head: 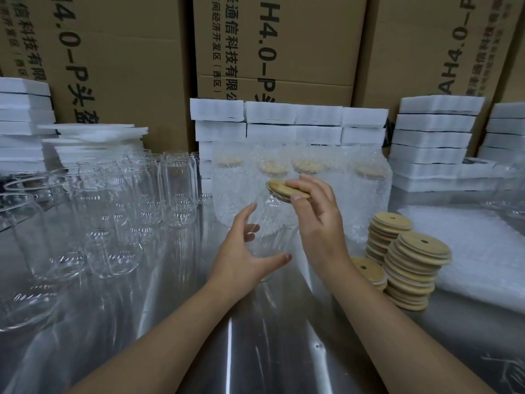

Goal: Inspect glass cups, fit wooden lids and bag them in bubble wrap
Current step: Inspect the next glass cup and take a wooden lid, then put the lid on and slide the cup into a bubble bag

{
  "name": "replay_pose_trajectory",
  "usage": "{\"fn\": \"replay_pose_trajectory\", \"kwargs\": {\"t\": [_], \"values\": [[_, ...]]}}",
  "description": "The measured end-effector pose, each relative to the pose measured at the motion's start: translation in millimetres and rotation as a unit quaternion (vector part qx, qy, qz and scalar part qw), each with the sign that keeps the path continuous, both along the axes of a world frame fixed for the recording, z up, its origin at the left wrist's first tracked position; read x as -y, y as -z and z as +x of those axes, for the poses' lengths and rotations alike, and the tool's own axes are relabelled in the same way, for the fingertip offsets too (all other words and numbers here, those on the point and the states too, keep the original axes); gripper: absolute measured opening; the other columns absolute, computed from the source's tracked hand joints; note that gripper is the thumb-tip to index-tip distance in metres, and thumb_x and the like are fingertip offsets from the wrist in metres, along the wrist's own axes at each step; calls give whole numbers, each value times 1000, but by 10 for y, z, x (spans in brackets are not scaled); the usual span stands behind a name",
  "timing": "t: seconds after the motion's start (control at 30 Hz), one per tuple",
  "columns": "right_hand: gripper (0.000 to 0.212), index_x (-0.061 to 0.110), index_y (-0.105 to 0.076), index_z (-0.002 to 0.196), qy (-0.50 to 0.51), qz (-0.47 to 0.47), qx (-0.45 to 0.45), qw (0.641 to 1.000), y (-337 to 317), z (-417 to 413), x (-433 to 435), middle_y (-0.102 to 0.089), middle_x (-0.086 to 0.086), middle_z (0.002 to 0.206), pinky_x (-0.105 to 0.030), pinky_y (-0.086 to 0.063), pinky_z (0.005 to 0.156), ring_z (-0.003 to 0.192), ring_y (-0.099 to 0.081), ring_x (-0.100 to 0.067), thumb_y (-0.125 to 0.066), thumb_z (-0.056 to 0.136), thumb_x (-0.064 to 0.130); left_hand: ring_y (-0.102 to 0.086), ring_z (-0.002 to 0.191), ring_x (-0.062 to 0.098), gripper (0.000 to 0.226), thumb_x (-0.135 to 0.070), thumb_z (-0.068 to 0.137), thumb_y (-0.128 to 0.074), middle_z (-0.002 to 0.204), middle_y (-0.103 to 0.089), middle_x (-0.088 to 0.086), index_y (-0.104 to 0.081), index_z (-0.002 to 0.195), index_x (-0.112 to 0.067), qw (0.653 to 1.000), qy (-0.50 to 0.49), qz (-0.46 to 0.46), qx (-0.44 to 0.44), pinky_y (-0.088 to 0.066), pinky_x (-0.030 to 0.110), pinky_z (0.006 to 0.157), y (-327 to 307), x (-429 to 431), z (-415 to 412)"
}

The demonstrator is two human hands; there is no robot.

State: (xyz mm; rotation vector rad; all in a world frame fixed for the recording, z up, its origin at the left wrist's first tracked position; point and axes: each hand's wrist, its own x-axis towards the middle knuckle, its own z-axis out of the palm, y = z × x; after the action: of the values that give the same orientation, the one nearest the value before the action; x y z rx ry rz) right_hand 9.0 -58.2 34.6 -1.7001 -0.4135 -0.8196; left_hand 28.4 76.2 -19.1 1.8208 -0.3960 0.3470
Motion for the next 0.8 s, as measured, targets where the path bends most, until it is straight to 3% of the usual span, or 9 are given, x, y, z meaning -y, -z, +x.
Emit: {"fn": "replay_pose_trajectory", "kwargs": {"t": [0.17,0.3,0.6,0.8], "values": [[22,49,-55,110,1,-9,38,999,-3,-21,-21,-55,13,128,-24,-40,106,123,-48,3,-51,90,39,-52,114,-1,98,-36,63,-91,120,-52,-16,-28,136,-55,1000,16,-6,-2,-50,28,93,-6,1,-32],[20,45,-60,106,2,-5,51,999,19,-25,-30,-60,8,125,-31,-43,105,123,-50,0,-54,90,36,-54,112,0,97,-35,64,-91,121,-53,-13,-28,136,-54,1000,22,1,-2,-49,27,94,-7,14,-52],[18,42,-65,93,-11,16,37,999,19,-30,-34,-64,8,116,-12,-45,90,110,-56,5,-58,82,31,-51,115,-2,99,-32,64,-90,121,-51,-16,-27,136,-54,1000,26,-4,-1,-48,26,93,28,7,-55],[19,42,-64,100,-1,-20,35,999,15,-50,-17,-63,8,119,-3,-38,87,110,-51,14,-61,89,27,-52,116,0,99,-32,63,-91,122,-53,-15,-29,138,-51,1000,29,-5,-4,-48,27,95,36,-5,-12]]}}
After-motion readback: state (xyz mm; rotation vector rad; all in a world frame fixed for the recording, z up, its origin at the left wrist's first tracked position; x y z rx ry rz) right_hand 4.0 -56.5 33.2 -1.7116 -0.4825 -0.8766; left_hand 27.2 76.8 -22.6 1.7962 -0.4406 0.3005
